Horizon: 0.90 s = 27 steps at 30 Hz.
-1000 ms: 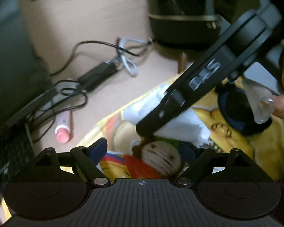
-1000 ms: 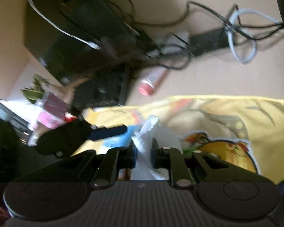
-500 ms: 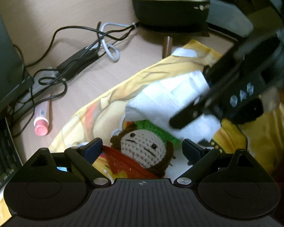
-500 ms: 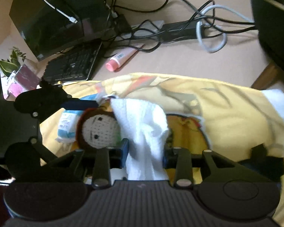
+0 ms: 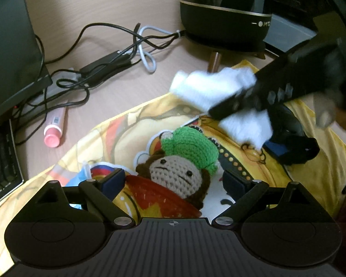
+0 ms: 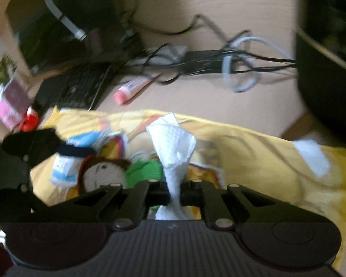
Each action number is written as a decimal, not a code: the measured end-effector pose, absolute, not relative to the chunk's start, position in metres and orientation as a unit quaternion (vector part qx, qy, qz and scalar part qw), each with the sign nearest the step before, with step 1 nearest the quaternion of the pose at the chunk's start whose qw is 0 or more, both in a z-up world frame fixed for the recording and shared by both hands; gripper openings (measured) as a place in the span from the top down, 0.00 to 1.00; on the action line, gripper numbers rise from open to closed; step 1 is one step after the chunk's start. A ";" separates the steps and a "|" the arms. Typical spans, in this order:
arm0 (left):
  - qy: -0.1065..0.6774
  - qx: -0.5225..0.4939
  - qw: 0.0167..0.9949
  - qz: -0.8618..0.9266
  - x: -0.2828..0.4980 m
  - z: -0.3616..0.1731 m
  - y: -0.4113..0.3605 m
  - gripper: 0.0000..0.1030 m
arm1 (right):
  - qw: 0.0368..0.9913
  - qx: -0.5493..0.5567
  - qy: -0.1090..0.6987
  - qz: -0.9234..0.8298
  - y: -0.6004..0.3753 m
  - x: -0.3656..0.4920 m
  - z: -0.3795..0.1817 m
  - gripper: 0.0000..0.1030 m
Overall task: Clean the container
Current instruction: 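Wipe the doll's face and red body with the tissue in the right tool, then wipe the black eye mask with the tissue in the right tool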
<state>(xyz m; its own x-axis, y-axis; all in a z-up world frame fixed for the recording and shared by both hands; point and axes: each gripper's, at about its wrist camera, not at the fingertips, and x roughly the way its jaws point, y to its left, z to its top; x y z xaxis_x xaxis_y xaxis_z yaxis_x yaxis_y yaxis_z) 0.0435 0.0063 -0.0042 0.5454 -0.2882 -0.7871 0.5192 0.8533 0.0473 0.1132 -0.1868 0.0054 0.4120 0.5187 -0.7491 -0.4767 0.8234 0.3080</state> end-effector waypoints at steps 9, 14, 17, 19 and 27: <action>0.365 0.118 0.880 -0.279 0.027 0.041 -0.035 0.03 | 0.863 0.073 0.467 0.177 -0.290 0.096 0.002 0.93; 0.396 0.175 0.835 -0.339 0.011 0.011 -0.089 0.03 | 0.853 0.099 0.480 0.179 -0.324 0.077 -0.016 0.91; 0.411 0.182 0.815 -0.366 0.005 -0.012 -0.100 0.03 | 0.857 0.106 0.469 0.188 -0.330 0.070 -0.027 0.90; 0.420 0.166 0.813 -0.368 0.009 -0.025 -0.101 0.03 | 0.858 0.124 0.461 0.188 -0.333 0.069 -0.035 0.89; 0.410 0.103 0.858 -0.293 0.068 -0.036 -0.101 0.03 | 0.853 0.121 0.473 0.186 -0.336 0.074 -0.041 0.89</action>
<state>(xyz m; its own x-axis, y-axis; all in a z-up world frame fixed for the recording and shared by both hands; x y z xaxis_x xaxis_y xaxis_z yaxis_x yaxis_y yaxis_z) 0.0684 -0.1010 -0.0365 0.4928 -0.4174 -0.7635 0.5869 0.8073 -0.0625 0.0741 -0.3361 -0.0415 0.4833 0.4324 -0.7612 -0.2033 0.9012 0.3828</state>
